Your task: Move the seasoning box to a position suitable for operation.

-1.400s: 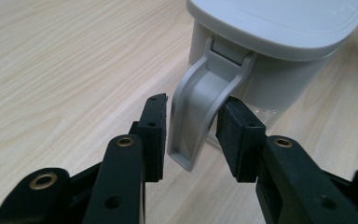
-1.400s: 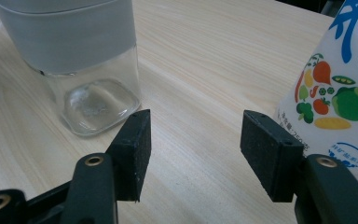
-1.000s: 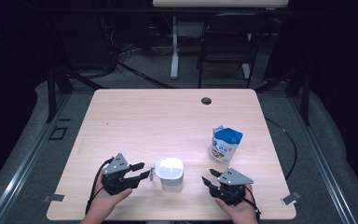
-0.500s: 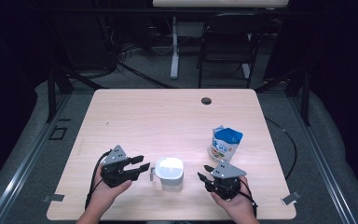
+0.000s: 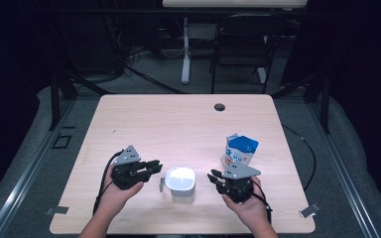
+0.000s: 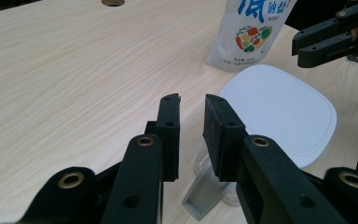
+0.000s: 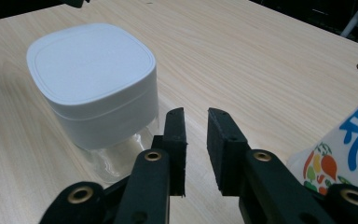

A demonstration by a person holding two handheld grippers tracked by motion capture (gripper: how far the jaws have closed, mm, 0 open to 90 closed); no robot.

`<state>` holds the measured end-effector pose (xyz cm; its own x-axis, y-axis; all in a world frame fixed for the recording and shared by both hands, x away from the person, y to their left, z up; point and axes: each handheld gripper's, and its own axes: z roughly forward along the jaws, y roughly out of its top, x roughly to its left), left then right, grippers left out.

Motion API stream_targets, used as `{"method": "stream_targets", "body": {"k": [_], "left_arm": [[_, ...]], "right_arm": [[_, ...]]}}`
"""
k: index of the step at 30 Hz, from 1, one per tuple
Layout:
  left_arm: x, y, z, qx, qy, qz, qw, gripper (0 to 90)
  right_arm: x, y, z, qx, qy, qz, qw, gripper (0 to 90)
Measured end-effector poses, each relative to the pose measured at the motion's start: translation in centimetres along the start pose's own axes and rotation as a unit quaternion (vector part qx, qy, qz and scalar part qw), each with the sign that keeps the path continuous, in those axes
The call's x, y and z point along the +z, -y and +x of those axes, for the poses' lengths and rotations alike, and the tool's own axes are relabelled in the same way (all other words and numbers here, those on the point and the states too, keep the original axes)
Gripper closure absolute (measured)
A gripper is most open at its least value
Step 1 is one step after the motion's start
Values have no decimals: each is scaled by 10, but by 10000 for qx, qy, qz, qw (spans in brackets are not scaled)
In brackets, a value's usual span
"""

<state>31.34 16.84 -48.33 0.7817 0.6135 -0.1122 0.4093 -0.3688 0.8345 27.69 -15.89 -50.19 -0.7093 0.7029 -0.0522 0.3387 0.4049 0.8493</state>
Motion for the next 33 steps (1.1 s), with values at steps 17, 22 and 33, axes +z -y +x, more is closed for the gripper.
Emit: {"method": "stream_targets", "body": {"k": [17,22,33], "left_arm": [[1,-17,-14,226,138,125,9996,900],[3,-15,-19,347,174,215,9990,900],[8,-12,-26,487,251,500,9972,900]], "right_arm": [[2,-22,3,-170,-117,59,9998,900],[-3,-19,5,-126,-115,16,9999,900],[0,-19,10,-174,-188,75,9996,900]]}}
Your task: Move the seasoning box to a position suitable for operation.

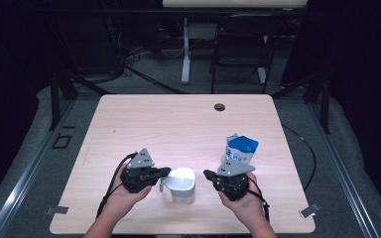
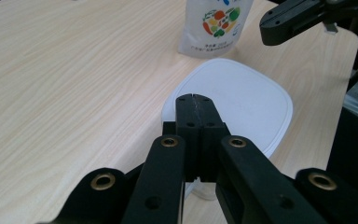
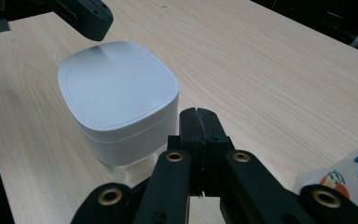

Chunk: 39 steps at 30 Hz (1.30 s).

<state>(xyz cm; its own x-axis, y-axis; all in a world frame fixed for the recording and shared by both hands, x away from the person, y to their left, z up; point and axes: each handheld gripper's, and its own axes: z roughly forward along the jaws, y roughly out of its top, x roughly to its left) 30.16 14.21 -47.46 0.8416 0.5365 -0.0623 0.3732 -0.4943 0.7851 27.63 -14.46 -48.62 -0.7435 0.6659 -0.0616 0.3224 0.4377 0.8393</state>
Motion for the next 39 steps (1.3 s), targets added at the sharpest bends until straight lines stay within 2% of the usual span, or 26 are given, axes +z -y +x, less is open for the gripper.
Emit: {"method": "stream_targets", "body": {"k": [7,12,39], "left_arm": [[1,2,0,-67,5,-14,10000,900],[2,3,-1,-24,3,103,9999,900],[2,4,-1,-63,-8,62,10000,900]], "right_arm": [[2,0,2,-16,-52,37,10000,900],[2,-1,3,-23,-58,43,10000,900],[4,-2,9,-162,-189,118,9996,900]]}}
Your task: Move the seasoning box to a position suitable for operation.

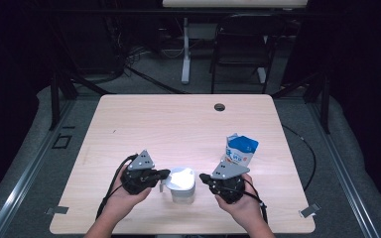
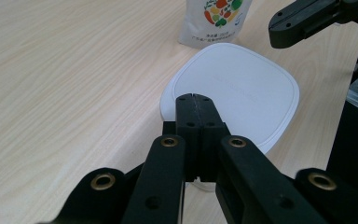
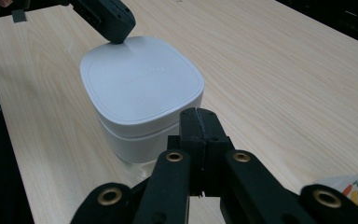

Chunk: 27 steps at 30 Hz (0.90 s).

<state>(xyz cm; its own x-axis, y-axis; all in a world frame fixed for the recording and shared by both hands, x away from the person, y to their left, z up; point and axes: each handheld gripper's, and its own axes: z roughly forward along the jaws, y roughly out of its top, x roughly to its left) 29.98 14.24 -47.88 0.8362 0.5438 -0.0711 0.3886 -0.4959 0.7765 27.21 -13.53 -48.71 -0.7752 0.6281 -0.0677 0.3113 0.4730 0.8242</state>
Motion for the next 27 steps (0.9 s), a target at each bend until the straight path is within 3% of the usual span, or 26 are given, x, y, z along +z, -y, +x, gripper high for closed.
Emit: {"method": "stream_targets", "body": {"k": [27], "left_arm": [[0,1,1,-38,46,-21,10000,900]], "right_arm": [[17,8,7,-118,-241,358,9990,900]]}}
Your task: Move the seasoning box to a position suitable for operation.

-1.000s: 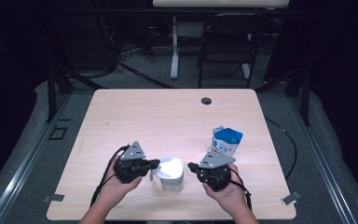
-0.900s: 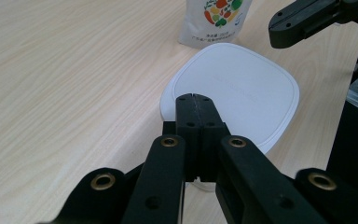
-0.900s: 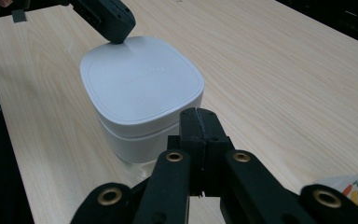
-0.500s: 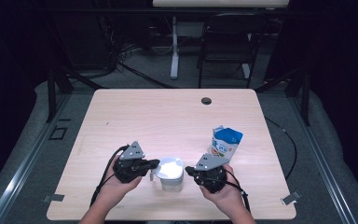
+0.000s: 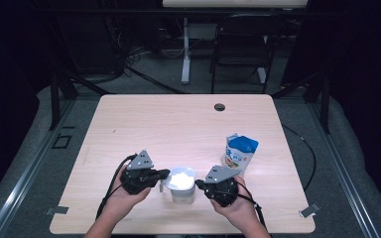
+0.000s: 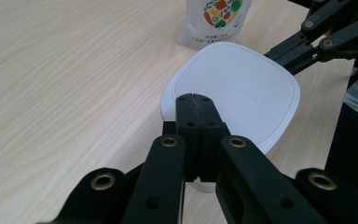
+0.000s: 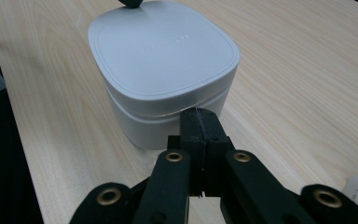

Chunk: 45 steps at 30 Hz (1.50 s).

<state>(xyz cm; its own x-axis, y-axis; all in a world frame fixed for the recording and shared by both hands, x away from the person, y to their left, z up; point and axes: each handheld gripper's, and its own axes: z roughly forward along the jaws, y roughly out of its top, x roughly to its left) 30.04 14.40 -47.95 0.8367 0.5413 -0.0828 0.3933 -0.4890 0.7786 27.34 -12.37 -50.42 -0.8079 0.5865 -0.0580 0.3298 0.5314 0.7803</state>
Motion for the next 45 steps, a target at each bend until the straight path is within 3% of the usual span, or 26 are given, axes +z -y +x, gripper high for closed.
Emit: {"method": "stream_targets", "body": {"k": [16,20,45], "left_arm": [[0,1,0,-14,-11,-28,10000,900],[0,1,0,-21,-16,-27,10000,900],[-1,2,0,-28,-61,5,10000,900]], "right_arm": [[0,0,1,5,27,-20,10000,900],[-1,-1,2,76,-67,-158,9998,900],[-6,-10,9,-69,-17,-271,9996,896]]}}
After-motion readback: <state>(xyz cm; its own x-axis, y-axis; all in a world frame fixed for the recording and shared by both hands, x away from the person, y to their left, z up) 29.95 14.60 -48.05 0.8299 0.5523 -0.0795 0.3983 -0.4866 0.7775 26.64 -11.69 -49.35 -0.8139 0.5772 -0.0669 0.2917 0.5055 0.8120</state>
